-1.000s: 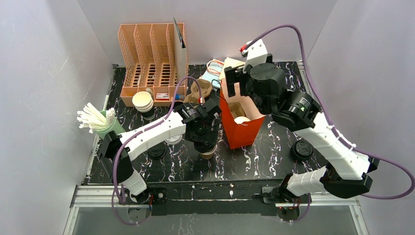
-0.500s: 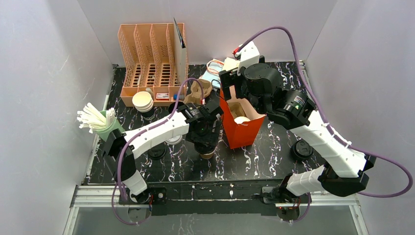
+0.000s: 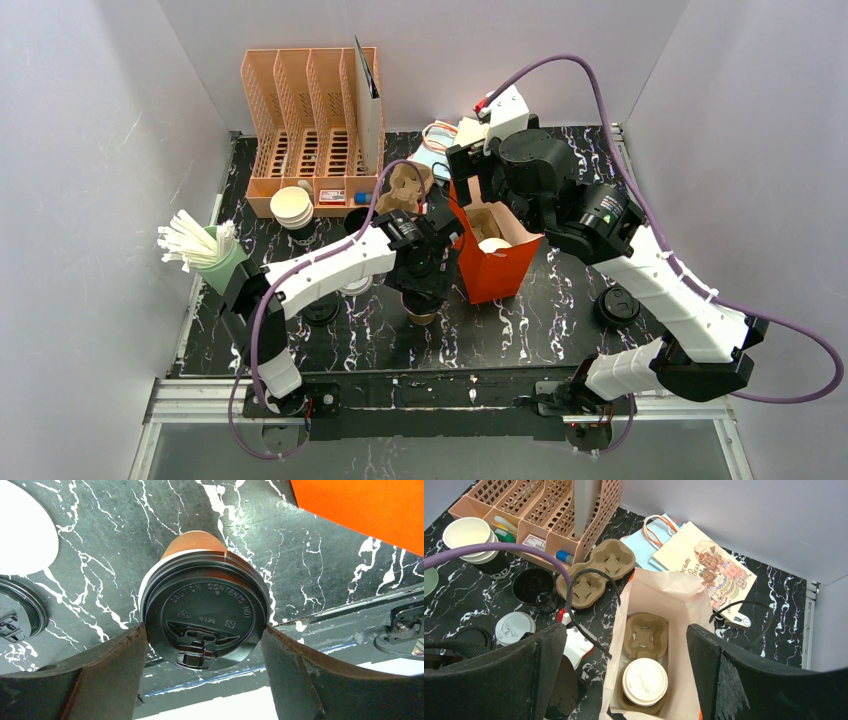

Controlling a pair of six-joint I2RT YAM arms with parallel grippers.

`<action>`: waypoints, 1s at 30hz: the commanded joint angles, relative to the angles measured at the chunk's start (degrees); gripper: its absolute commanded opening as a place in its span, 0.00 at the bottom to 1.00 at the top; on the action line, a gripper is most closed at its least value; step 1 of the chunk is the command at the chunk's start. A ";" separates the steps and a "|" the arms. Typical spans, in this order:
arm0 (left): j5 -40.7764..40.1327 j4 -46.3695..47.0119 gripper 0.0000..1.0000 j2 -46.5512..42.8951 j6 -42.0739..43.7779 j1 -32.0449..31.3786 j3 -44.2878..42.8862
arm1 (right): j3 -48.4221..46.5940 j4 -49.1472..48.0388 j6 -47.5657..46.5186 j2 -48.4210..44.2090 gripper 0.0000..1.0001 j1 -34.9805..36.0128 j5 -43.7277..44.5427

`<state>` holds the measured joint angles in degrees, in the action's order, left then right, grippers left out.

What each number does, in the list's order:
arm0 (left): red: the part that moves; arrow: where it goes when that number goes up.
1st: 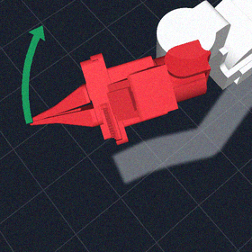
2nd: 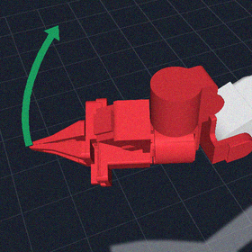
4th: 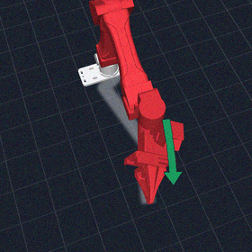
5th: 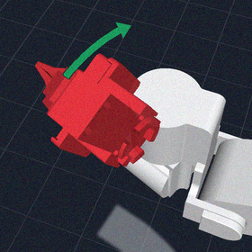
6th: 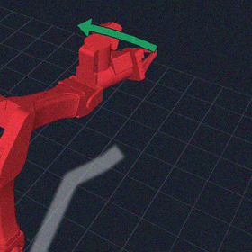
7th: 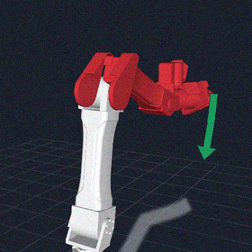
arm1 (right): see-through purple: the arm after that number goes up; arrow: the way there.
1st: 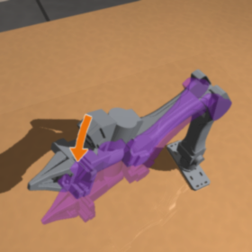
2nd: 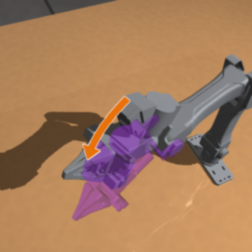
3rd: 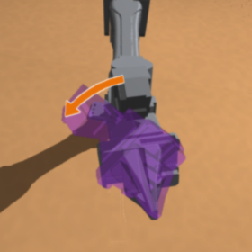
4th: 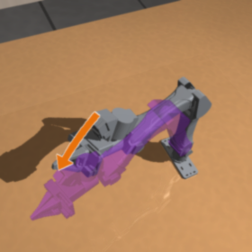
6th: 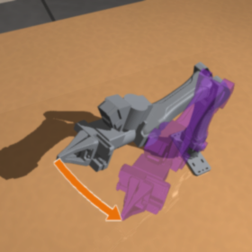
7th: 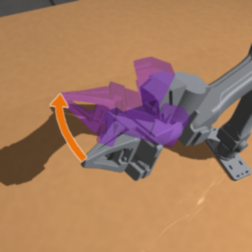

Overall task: Pack the takeout coffee
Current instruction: Close the cup lid on the coffee cup.

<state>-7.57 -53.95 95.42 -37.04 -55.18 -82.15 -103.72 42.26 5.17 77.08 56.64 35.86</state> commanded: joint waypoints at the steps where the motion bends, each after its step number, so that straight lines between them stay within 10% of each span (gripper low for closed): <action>1: -1.39 -0.78 0.77 1.08 1.06 -0.74 -2.69 | -2.01 -0.83 -0.14 -1.34 0.98 -0.28 0.09; 30: -8.49 -7.96 0.79 3.55 -0.40 -3.88 -6.05 | -1.69 -0.97 -0.64 -1.11 0.98 -0.66 -0.52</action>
<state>-13.63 -59.27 98.45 -36.82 -58.74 -88.12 -103.72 42.44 5.08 77.08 56.25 35.53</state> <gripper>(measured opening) 0.786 0.981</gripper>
